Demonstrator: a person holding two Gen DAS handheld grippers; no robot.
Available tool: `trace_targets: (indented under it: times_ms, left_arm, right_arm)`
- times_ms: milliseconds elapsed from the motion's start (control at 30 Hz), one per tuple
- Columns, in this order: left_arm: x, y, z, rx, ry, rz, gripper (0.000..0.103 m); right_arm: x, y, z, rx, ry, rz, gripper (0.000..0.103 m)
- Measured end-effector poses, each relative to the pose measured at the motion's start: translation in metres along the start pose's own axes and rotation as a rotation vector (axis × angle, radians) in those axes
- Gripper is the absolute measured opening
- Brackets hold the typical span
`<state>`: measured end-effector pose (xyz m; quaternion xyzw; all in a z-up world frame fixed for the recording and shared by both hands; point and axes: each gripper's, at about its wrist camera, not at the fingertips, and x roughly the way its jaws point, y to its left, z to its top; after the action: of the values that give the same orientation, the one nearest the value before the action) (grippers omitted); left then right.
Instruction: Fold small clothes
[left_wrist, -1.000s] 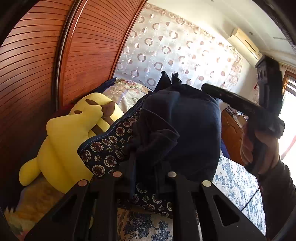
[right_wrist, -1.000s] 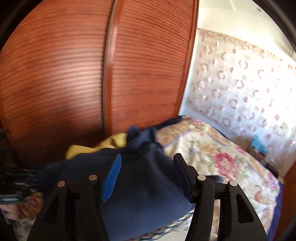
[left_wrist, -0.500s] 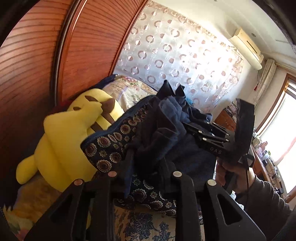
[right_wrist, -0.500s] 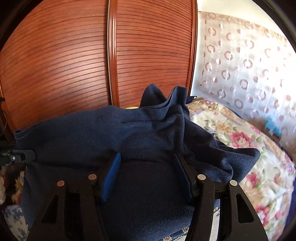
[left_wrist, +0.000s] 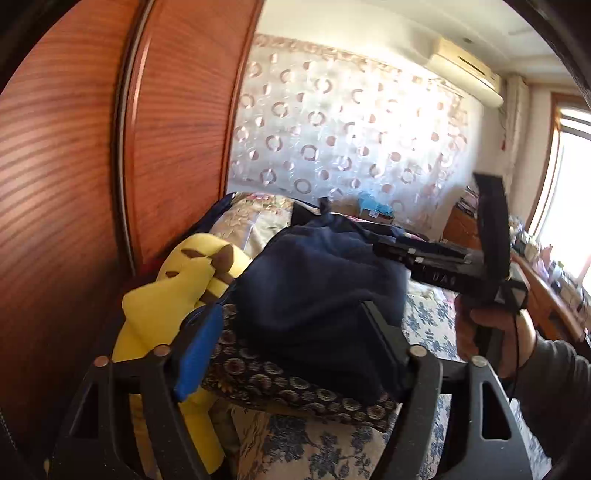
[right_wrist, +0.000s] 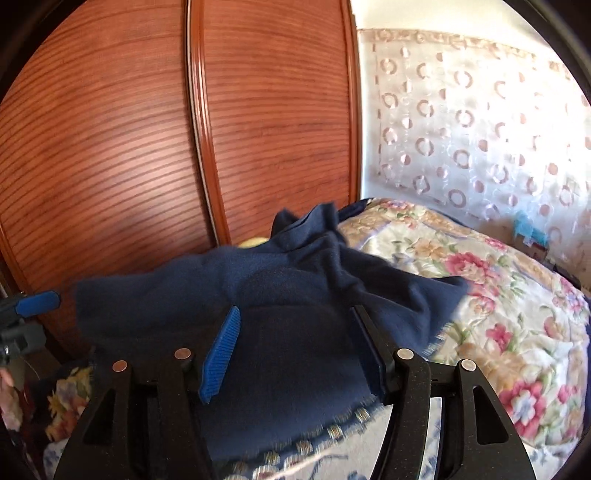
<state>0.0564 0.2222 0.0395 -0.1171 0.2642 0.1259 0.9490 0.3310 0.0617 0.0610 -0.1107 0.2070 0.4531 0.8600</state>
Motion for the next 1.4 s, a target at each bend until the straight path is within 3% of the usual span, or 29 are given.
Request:
trace_targets:
  times_ms: [200, 500, 767, 933, 1200, 1400]
  left_arm:
    - [-0.013, -0.034, 0.001, 0.099, -0.031, -0.003, 0.079]
    - [-0.030, -0.085, -0.007, 0.196, -0.055, -0.074, 0.079]
    - [-0.039, -0.133, -0.022, 0.236, -0.038, -0.118, 0.079]
    - [-0.050, -0.167, -0.029, 0.283, -0.031, -0.146, 0.079]
    - [-0.069, -0.204, -0.032, 0.290, -0.044, -0.163, 0.079]
    - [-0.078, -0.217, -0.036, 0.301, -0.050, -0.203, 0.079]
  right_arm:
    - [-0.059, 0.006, -0.009, 0.028, -0.054, -0.065, 0.063]
    - [-0.159, 0.025, -0.061, 0.091, -0.101, -0.156, 0.064]
    - [-0.238, 0.050, -0.105, 0.149, -0.127, -0.262, 0.076]
    - [-0.284, 0.068, -0.115, 0.189, -0.126, -0.345, 0.086]
    - [-0.340, 0.090, -0.128, 0.246, -0.165, -0.492, 0.089]
    - [-0.356, 0.107, -0.133, 0.277, -0.184, -0.552, 0.089]
